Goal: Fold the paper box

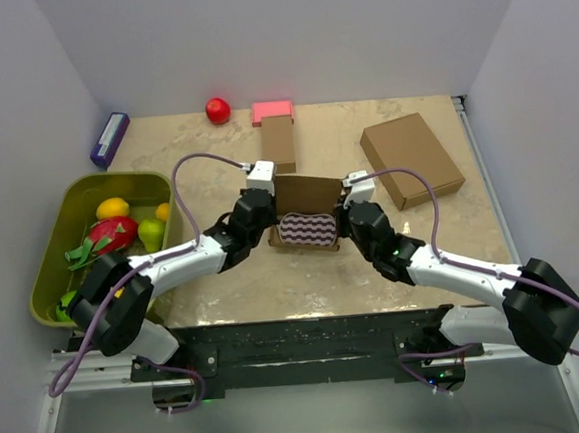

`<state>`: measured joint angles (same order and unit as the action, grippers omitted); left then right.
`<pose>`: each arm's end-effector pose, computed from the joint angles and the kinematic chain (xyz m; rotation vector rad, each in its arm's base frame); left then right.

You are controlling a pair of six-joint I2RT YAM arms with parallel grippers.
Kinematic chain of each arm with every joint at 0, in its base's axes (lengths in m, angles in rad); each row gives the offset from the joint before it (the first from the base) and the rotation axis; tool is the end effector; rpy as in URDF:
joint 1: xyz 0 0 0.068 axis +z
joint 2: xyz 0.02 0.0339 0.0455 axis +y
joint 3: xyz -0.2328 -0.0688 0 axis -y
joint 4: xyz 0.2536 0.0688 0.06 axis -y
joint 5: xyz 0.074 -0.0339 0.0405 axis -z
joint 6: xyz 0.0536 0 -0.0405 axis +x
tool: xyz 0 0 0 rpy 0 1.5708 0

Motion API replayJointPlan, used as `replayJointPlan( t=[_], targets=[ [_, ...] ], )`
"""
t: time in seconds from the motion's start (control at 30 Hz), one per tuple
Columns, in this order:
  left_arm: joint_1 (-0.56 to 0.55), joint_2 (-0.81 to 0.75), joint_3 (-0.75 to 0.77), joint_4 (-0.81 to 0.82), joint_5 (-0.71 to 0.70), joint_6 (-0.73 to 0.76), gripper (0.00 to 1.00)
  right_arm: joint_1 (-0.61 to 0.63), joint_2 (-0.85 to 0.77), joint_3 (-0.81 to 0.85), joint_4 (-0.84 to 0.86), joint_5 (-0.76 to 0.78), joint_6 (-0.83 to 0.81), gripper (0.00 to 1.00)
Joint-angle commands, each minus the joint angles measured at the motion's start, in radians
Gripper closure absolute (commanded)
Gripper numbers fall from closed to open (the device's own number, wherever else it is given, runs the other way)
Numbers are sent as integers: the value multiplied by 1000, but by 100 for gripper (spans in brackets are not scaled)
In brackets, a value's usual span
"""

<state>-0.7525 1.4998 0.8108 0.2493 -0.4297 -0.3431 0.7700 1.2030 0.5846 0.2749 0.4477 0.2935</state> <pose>0.2696 -0.2218 0.1786 0.1326 1.9745 -0.2828 0.2264 0.1872 0.1914 -0.1496 1.8844 0.3003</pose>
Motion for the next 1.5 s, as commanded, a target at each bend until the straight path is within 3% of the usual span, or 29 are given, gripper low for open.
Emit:
replayJointPlan(
  t=[0.0,0.4,1.27,1.37,1.47],
  targets=[
    [-44,17,-42,208,-37,29,94,43,-13,-35,112,86,44,100],
    [-116,79,-128,303,-110,-2,98,92,29,-63,101,158,84,100],
    [-200,79,-225,246,-195,-85,99,149,-66,-115,-94,192,253,100],
    [-209,68,-234,239,-202,-85,95,157,-100,-101,-147,194,271,98],
    [-217,37,-252,239,-199,-85,80,160,-138,-91,-198,186,285,93]
  ],
)
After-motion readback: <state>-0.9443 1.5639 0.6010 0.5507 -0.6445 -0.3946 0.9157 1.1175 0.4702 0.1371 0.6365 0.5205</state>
